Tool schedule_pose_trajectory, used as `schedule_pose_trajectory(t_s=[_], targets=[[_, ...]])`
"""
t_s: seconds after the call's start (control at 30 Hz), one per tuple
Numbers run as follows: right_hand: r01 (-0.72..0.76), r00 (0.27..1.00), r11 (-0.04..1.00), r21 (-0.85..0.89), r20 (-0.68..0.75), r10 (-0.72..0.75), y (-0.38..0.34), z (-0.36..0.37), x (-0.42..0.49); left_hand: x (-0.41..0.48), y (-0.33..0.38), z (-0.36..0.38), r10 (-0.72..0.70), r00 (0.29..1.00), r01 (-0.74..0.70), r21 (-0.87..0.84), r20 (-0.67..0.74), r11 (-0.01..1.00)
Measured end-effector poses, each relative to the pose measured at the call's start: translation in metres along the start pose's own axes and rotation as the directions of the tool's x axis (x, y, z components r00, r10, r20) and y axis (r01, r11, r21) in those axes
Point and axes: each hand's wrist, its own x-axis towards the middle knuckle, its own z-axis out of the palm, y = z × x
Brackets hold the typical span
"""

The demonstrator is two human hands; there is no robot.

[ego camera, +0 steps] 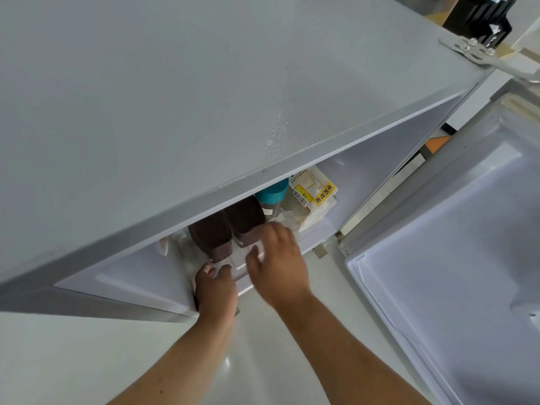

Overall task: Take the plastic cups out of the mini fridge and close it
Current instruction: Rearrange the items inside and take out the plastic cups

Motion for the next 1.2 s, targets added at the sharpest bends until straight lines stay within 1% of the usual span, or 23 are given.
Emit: schedule_pose_trajectory(t_s=[0.03, 0.07, 0.13, 0.17, 0.2, 0.23, 0.3, 0.37, 0.47, 0.5, 0.53, 0.67, 0.8, 0.87, 0.93, 1.0, 1.13, 1.2], targets=[[-0.066, 0.996, 0.998, -0.017, -0.062, 0.065, 0.010, -0.005, -0.002, -0.002, 0.001, -0.001, -0.050, 0.997, 0.052, -0.030, 0.052, 0.998], [-0.125, 0.989, 0.991, -0.046, -0.091, 0.121, 0.021, -0.009, -0.002, -0.002, 0.002, -0.001, -0.088, 0.992, 0.091, -0.030, 0.088, 0.995], [-0.194, 0.980, 0.974, -0.114, -0.072, 0.187, 0.040, -0.017, 0.003, -0.005, 0.003, 0.000, -0.110, 0.978, 0.106, 0.029, 0.178, 0.994], [-0.205, 0.979, 0.969, -0.137, -0.041, 0.201, 0.048, -0.021, 0.007, -0.006, 0.004, 0.001, -0.091, 0.966, 0.075, 0.077, 0.242, 0.994], [-0.203, 0.979, 0.966, -0.161, 0.000, 0.206, 0.055, -0.024, 0.012, -0.007, 0.004, 0.004, -0.063, 0.949, 0.022, 0.135, 0.309, 0.991], [-0.187, 0.979, 0.963, -0.195, 0.050, 0.200, 0.060, -0.027, 0.017, -0.009, 0.004, 0.007, -0.027, 0.930, -0.061, 0.227, 0.366, 0.972], [-0.122, 0.975, 0.955, -0.269, 0.149, 0.166, 0.067, -0.029, 0.027, -0.009, 0.008, 0.012, 0.083, 0.892, -0.283, 0.404, 0.445, 0.870], [-0.068, 0.966, 0.946, -0.317, 0.217, 0.143, 0.072, -0.028, 0.035, -0.009, 0.014, 0.017, 0.172, 0.849, -0.440, 0.490, 0.500, 0.753], [-0.055, 0.949, 0.939, -0.340, 0.275, 0.155, 0.075, -0.026, 0.042, -0.006, 0.020, 0.022, 0.250, 0.806, -0.568, 0.580, 0.537, 0.584], [-0.055, 0.947, 0.939, -0.341, 0.281, 0.157, 0.076, -0.025, 0.042, -0.005, 0.022, 0.024, 0.265, 0.797, -0.589, 0.602, 0.543, 0.539], [-0.055, 0.947, 0.940, -0.338, 0.281, 0.156, 0.076, -0.024, 0.043, -0.005, 0.024, 0.025, 0.278, 0.790, -0.603, 0.610, 0.547, 0.514], [-0.052, 0.954, 0.943, -0.329, 0.264, 0.145, 0.076, -0.023, 0.040, -0.006, 0.028, 0.032, 0.309, 0.773, -0.628, 0.598, 0.554, 0.499], [-0.037, 0.973, 0.946, -0.322, 0.203, 0.107, 0.074, -0.029, 0.036, -0.010, 0.028, 0.036, 0.337, 0.772, -0.631, 0.588, 0.538, 0.507], [-0.024, 0.981, 0.949, -0.313, 0.173, 0.082, 0.073, -0.035, 0.032, -0.012, 0.027, 0.039, 0.360, 0.764, -0.643, 0.591, 0.535, 0.487], [-0.007, 0.990, 0.951, -0.310, 0.134, 0.051, 0.072, -0.041, 0.025, -0.013, 0.027, 0.043, 0.393, 0.743, -0.669, 0.596, 0.542, 0.444], [-0.007, 0.995, 0.955, -0.295, 0.091, 0.035, 0.072, -0.048, 0.016, -0.014, 0.027, 0.048, 0.434, 0.707, -0.705, 0.611, 0.559, 0.361], [-0.051, 0.997, 0.961, -0.273, 0.045, 0.066, 0.079, -0.059, -0.008, -0.014, 0.029, 0.057, 0.507, 0.611, -0.738, 0.669, 0.608, 0.086], [-0.091, 0.994, 0.959, -0.267, 0.033, 0.103, 0.084, -0.062, -0.019, -0.011, 0.031, 0.063, 0.498, 0.589, -0.733, 0.680, 0.636, -0.001]])
